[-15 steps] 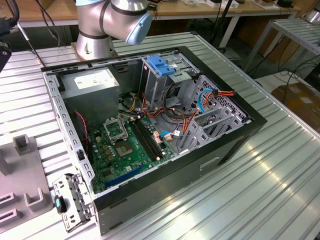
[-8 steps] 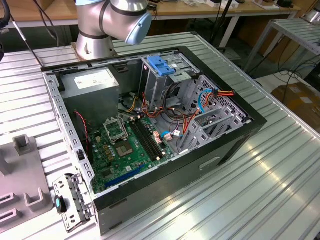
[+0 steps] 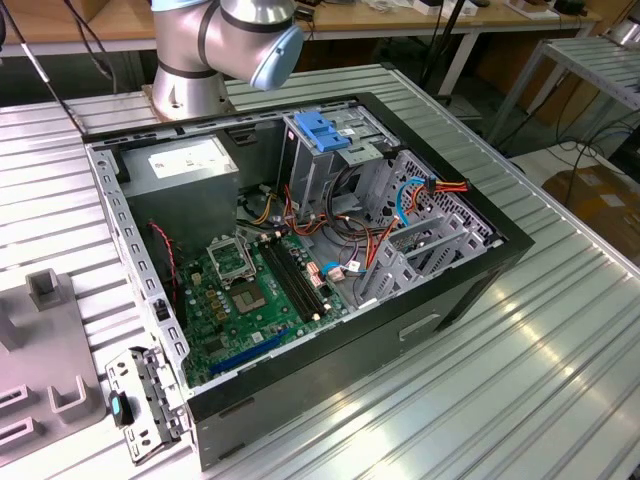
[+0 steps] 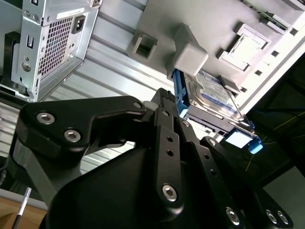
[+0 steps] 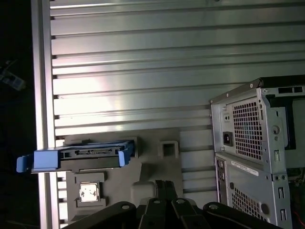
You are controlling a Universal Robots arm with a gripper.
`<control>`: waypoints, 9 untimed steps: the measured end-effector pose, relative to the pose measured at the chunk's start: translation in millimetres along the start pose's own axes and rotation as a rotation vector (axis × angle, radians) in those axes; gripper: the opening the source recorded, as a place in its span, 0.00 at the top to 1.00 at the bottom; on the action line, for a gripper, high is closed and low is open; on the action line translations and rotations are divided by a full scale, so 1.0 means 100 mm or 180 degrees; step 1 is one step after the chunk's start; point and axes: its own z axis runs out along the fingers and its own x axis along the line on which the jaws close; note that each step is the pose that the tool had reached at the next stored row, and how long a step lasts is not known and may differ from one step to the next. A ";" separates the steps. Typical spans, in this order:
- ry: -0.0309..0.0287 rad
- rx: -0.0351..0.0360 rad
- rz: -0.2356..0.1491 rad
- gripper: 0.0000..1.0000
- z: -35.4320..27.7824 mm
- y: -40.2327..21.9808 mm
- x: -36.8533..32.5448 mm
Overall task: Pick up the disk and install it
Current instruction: 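Reach for the disk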
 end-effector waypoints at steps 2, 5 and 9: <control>0.0000 0.0000 0.0000 0.89 0.000 -0.001 0.018; 0.0000 0.0000 0.0000 0.89 0.001 -0.001 0.046; 0.0000 0.0000 0.0000 0.89 0.002 0.002 0.089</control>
